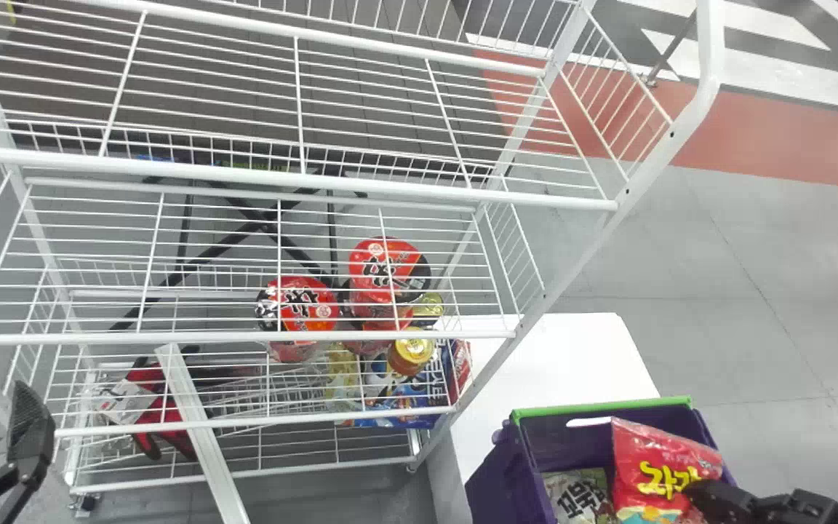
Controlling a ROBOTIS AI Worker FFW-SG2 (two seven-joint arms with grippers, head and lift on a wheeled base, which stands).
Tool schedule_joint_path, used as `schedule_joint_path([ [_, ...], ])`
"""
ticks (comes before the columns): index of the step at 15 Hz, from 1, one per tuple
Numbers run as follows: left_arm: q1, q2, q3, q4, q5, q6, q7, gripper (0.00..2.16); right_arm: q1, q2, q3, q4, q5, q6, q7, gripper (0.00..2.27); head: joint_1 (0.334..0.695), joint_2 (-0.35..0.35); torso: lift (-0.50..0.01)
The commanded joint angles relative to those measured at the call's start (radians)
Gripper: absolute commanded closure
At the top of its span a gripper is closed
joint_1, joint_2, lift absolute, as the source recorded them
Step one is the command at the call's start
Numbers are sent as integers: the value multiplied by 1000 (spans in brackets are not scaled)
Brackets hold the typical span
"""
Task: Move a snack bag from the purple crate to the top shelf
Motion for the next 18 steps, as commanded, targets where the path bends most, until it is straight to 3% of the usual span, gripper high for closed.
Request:
schedule_joint_path([
  [1, 0, 0, 0, 0, -1, 4, 0, 76, 0, 0, 0, -1, -1, 0, 0, 2246, 695, -350, -220],
  [18, 0, -9, 0, 5, -2, 7, 0, 76, -2, -3, 0, 1, -7, -3, 0, 2246, 695, -350, -153],
])
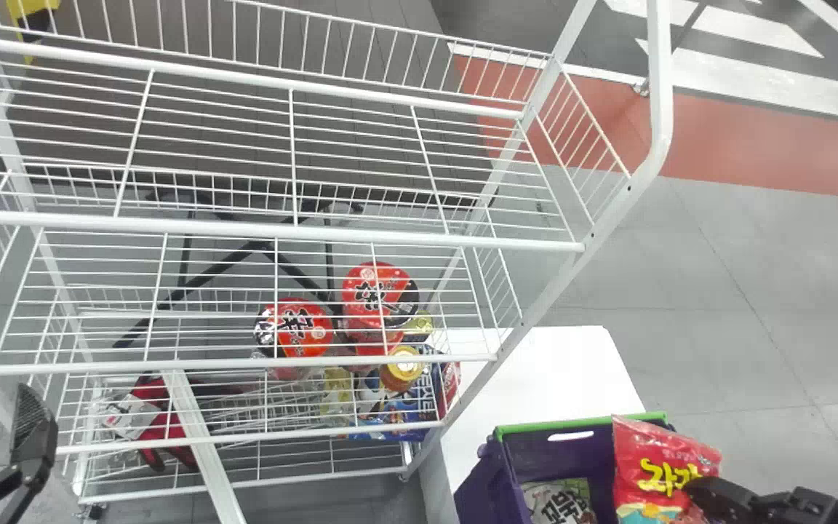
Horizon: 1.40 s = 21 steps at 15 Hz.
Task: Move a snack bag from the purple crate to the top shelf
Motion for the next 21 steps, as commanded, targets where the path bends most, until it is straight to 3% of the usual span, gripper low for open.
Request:
schedule_joint_path([
  [1, 0, -1, 0, 1, 0, -1, 0, 76, 0, 0, 0, 0, 0, -5, 0, 2246, 695, -350, -149],
  [21, -1, 1, 0, 4, 4, -1, 0, 76, 0, 9, 3, 8, 0, -21, -1, 2246, 695, -350, -70],
])
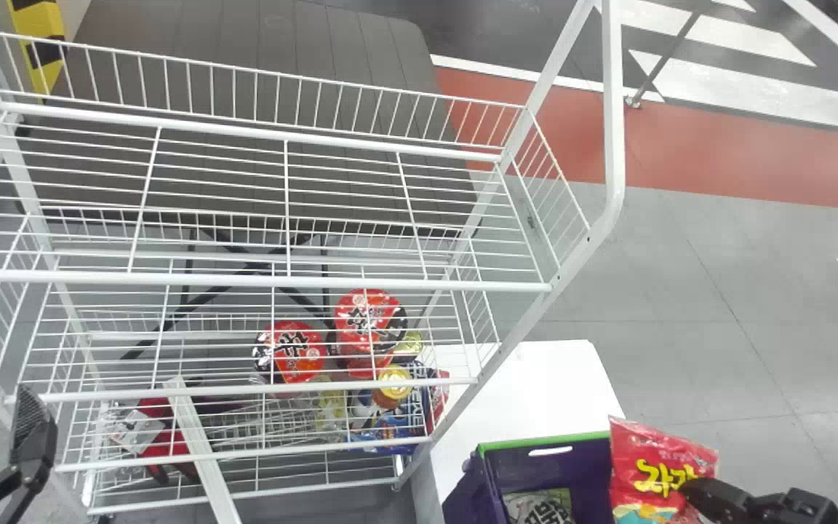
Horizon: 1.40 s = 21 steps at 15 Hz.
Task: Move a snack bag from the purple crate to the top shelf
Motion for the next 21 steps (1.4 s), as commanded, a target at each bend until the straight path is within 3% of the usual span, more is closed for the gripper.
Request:
schedule_joint_path([
  [1, 0, 0, 0, 0, 0, 0, 0, 76, 0, 0, -2, 0, 0, 0, 2, 2246, 695, -350, -66],
  [21, 14, 4, 0, -11, -3, -3, 0, 76, 5, -3, -8, 20, -2, -34, 5, 2246, 695, -350, 9],
])
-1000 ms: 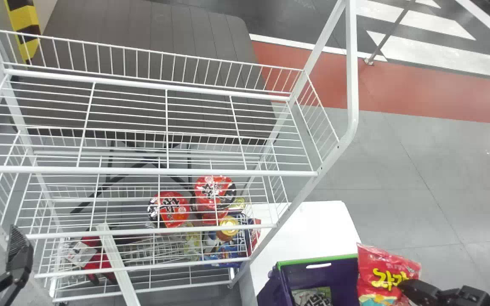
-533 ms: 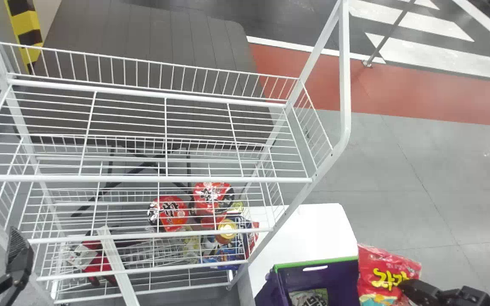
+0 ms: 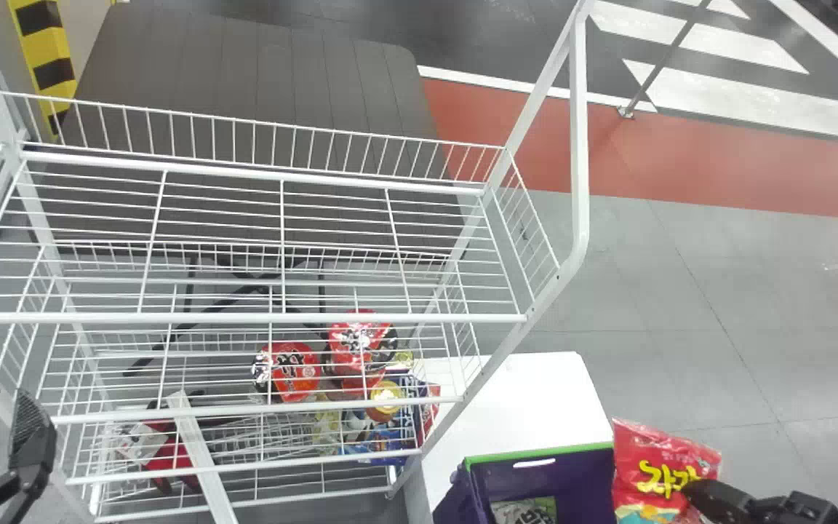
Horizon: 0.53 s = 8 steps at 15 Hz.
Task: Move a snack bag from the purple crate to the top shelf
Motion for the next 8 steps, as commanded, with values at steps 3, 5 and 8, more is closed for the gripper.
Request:
schedule_joint_path([
  [3, 0, 3, 0, 0, 0, 0, 0, 76, 6, 0, -1, -10, 0, 6, 9, 2246, 695, -350, 10],
  [5, 0, 3, 0, -3, -2, 3, 0, 76, 23, 43, -14, -116, -21, 75, 52, 2246, 695, -350, 10],
  [8, 0, 0, 0, -5, -5, 3, 2, 76, 32, 143, -38, -366, -52, 75, 136, 2246, 695, -350, 10],
])
